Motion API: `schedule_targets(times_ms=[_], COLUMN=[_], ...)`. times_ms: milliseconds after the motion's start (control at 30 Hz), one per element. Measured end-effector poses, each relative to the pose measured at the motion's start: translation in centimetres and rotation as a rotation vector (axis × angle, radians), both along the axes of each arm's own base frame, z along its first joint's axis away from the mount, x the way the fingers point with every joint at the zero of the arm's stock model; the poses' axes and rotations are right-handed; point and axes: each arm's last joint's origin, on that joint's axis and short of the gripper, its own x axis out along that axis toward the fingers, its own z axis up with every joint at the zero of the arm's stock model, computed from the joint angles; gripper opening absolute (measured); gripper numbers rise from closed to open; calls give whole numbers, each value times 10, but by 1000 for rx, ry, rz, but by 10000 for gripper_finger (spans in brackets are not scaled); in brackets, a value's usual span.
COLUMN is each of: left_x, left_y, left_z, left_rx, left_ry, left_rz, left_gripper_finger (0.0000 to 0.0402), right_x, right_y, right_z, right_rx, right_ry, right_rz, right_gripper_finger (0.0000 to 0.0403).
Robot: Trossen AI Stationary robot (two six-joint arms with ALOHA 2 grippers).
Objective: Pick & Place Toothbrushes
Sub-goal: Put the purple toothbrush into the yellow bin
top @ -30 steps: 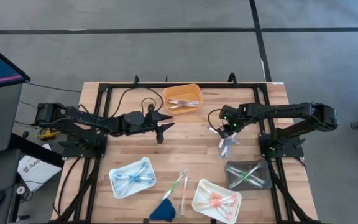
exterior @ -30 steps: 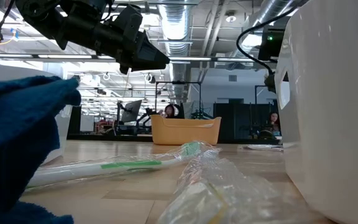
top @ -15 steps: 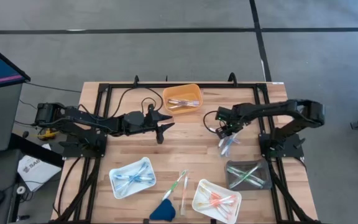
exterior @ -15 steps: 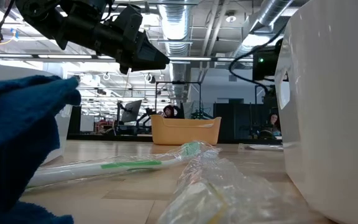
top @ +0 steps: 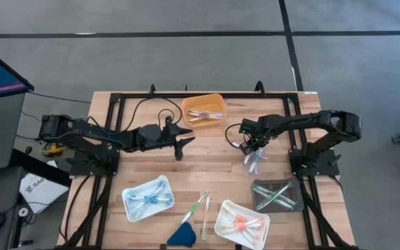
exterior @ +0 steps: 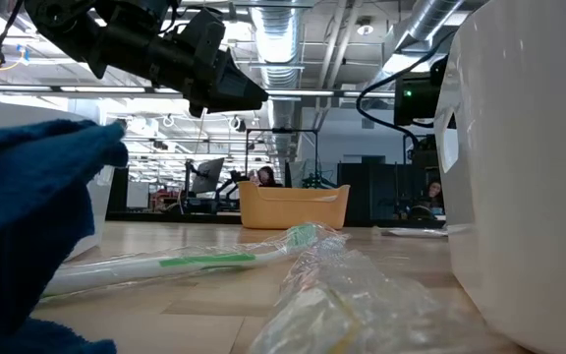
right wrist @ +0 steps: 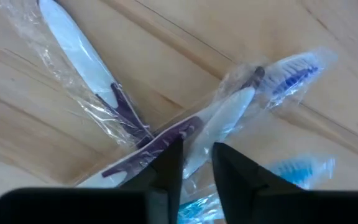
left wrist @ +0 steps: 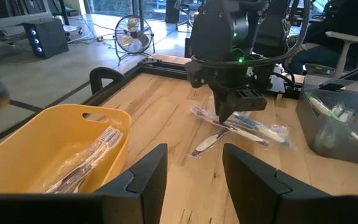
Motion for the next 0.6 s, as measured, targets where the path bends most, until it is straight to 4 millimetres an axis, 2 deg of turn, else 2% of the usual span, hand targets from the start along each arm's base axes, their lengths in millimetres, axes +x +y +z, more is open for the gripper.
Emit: schedule_targets(times_ms=[233, 600], left_x=[0, 0], left_y=[0, 0], left_z=[0, 0], left_rx=[0, 0], left_ry=[0, 1], left_rz=[0, 0], left_gripper_finger=[149, 149], right_x=[2, 2], right_y=[-1, 1], right_z=[-3, -3], right_rx=[1, -1], right_ry=[13, 14], right_rz=[28, 42], right_gripper_finger=[6, 3])
